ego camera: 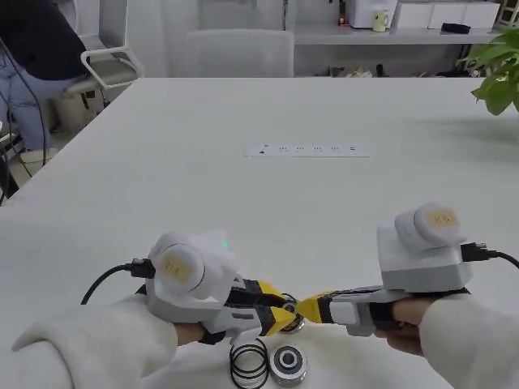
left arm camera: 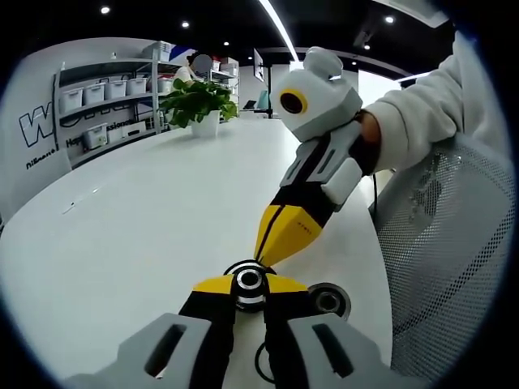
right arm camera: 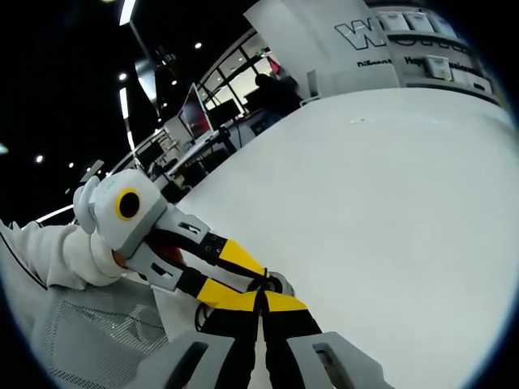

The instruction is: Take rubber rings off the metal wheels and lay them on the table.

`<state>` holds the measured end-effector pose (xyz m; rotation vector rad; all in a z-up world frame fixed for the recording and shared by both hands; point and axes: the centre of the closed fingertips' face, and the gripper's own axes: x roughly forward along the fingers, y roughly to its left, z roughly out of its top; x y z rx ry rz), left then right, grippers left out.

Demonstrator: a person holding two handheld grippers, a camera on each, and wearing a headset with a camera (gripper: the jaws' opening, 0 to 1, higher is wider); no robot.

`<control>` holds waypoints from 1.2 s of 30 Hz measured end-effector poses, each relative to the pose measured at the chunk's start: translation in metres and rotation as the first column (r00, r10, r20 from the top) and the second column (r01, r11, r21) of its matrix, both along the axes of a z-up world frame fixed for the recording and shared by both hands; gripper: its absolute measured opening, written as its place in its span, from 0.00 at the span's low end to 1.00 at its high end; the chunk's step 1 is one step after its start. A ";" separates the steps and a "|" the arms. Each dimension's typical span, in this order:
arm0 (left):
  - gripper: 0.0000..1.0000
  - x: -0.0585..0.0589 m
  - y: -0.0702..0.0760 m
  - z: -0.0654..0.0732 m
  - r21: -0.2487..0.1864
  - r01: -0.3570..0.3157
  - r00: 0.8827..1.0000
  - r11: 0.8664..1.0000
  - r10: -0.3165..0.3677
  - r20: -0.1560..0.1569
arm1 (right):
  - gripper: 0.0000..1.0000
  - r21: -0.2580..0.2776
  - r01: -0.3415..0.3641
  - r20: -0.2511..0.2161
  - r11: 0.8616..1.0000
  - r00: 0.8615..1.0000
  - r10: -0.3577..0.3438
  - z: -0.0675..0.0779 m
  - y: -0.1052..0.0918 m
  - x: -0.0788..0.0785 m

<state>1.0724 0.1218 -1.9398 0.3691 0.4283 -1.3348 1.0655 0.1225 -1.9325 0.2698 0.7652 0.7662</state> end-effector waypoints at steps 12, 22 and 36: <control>0.08 0.000 0.000 0.000 -0.001 -0.001 1.000 1.000 0.001 -0.002 | 0.00 -0.043 -0.003 -0.004 0.999 1.000 0.003 -0.007 -0.004 -0.001; 0.08 -0.001 -0.002 0.001 0.028 -0.002 1.000 1.000 0.002 0.000 | 0.00 -0.044 0.003 -0.002 0.999 1.000 -0.003 -0.006 -0.005 0.000; 0.11 0.000 0.000 0.001 0.101 0.007 1.000 0.995 -0.010 0.028 | 0.00 -0.039 0.007 -0.004 0.999 1.000 -0.007 -0.005 -0.006 0.000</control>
